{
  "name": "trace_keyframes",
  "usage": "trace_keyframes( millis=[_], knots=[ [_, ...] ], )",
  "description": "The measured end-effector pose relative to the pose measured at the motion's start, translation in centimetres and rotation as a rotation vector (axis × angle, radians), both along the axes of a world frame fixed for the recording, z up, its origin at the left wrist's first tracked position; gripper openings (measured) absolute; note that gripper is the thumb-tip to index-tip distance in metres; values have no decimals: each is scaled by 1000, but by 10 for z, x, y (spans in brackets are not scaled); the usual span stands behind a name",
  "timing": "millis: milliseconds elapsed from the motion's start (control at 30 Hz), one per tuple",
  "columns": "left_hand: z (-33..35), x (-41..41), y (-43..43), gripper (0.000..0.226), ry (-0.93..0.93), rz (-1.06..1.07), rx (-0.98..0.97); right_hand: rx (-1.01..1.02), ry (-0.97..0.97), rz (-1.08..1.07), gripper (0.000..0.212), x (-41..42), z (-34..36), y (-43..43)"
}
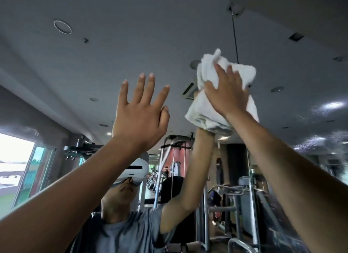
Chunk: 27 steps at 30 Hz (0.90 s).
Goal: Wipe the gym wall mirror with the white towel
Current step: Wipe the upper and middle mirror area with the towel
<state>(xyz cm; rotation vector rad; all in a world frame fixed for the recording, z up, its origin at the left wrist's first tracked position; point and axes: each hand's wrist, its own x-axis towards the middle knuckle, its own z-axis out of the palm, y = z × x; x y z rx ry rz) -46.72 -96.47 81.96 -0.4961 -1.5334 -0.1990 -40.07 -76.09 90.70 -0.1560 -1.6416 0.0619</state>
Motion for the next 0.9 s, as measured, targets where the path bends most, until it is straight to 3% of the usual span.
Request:
trace_keyframes(
  millis=[67,167,267,333,400,500,567,667,767,833,900],
  knots=[
    [0,-1,-1,65,0,1,0,76,-32,-11,64,-7,1,-23],
    [1,0,-1,69,-1,-15,5,354,-57,-62,66,-11,-52,-36],
    [1,1,-2,75,-16,-12,11,669,-124,30,70,-4,-92,-3],
    [0,1,-1,74,-25,-11,-3,793,-207,6,75,5,-75,32],
    [1,1,0,74,-20,-26,-6,640,-166,-14,74,10,-43,44],
    [0,4,-2,73,-13,-110,20,148,25,-29,71,-5,-13,4],
    [0,6,-4,74,-20,-213,42,18,35,-45,67,-16,-22,-37],
    [0,10,-9,79,-29,-356,61,301,-62,-36,73,-23,-82,-73],
    [-2,11,-12,79,-24,-439,71,634,-105,1,73,-18,-134,-51],
    [-2,12,-12,77,-39,-448,65,650,-138,8,71,-9,-127,-16],
    [-3,12,-11,77,-52,-387,44,471,-74,-37,69,-1,-94,10]
  ],
)
